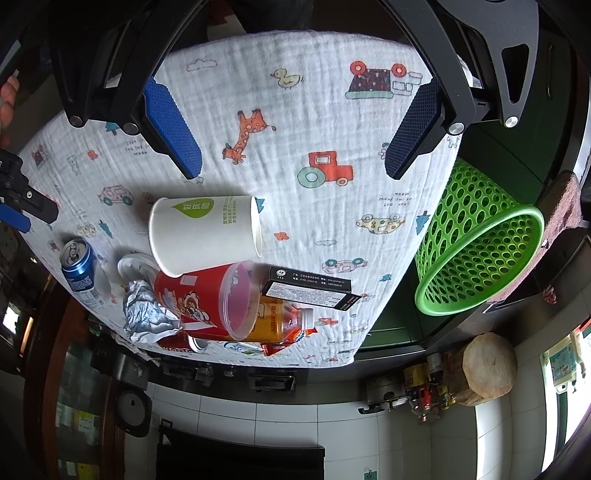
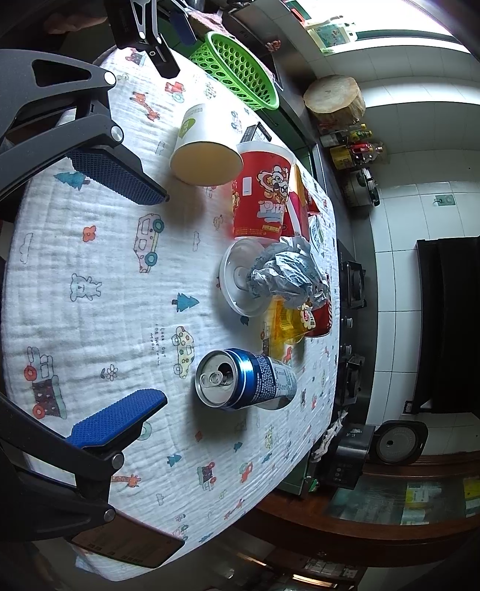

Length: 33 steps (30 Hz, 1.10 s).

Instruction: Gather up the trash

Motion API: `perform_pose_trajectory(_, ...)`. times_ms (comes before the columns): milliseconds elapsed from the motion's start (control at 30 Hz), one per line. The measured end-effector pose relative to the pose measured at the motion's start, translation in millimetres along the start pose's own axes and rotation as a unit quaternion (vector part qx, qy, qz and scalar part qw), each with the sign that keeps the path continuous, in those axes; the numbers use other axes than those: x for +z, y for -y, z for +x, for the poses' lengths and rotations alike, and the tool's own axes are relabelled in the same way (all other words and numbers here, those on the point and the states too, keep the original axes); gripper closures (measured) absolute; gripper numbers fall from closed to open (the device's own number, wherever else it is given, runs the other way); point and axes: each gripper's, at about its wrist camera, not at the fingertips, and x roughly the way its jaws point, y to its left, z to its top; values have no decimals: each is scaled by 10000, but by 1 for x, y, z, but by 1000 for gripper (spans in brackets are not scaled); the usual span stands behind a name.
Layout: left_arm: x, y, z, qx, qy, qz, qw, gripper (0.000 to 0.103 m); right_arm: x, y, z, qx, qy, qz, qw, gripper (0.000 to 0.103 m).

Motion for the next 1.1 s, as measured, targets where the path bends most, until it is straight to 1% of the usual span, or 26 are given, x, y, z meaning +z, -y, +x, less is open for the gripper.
perform_pose_trajectory(533,-4,-1,5,-13,-50,3,10000,5,-1,1,2,-2,-23,27,10000,6)
perform_pose_trajectory(1100,-2,1,8,-75,-108,41,9999,5,-5,11,10,12,-73,126,9999,6)
